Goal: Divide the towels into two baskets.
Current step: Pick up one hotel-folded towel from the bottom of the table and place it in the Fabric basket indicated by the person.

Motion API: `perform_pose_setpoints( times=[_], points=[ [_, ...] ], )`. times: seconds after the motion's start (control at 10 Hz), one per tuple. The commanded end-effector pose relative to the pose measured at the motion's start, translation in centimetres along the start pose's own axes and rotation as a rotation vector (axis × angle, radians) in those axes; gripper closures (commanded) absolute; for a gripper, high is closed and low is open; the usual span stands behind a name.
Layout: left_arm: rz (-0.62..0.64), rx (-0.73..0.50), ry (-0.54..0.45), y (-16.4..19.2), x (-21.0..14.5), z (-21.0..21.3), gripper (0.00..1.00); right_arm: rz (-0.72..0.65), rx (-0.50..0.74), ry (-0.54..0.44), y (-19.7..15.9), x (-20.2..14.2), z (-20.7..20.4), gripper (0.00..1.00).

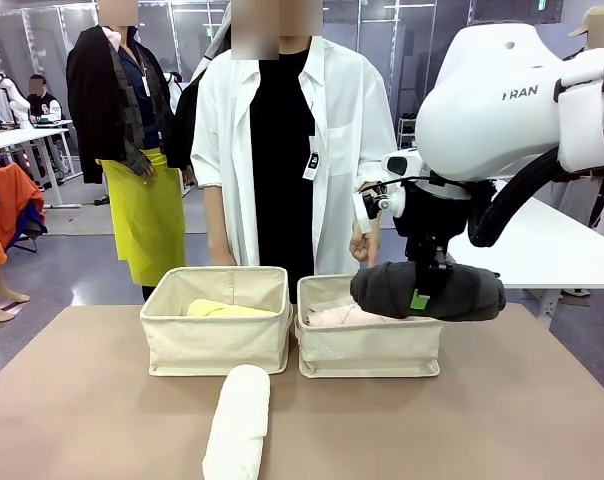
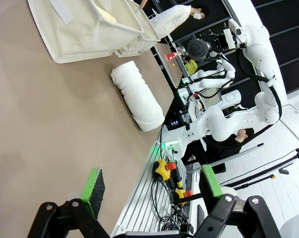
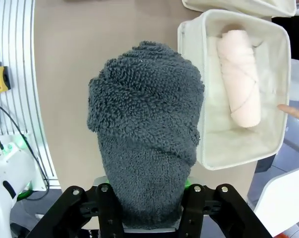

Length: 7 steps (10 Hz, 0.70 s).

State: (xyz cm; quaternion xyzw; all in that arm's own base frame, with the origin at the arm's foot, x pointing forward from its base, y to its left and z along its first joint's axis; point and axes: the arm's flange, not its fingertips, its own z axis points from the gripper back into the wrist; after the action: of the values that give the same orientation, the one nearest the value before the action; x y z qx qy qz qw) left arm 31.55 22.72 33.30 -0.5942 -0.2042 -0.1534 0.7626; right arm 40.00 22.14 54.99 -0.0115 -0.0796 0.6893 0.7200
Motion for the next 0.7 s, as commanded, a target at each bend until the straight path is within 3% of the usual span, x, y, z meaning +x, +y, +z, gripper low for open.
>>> perform_pose_setpoints(
  times=[0.0,0.2,0.3,0.6],
  points=[
    [-0.001,-0.004,0.007,-0.3,-0.2,0.3,0.02,-0.012,-0.003,-0.001,0.8,1.2,0.1,0.79],
    [-0.001,-0.004,0.007,-0.3,-0.2,0.3,0.02,-0.012,-0.003,-0.001,0.8,1.2,0.1,0.79],
    [-0.001,-0.004,0.007,-0.3,-0.2,0.3,0.02,0.015,0.000,0.004,0.5,0.8,-0.1,0.58],
    [-0.001,-0.004,0.007,-0.3,-0.2,0.3,0.02,0.011,-0.059,-0.032,-4.8,2.6,-2.9,0.58]
  ],
)
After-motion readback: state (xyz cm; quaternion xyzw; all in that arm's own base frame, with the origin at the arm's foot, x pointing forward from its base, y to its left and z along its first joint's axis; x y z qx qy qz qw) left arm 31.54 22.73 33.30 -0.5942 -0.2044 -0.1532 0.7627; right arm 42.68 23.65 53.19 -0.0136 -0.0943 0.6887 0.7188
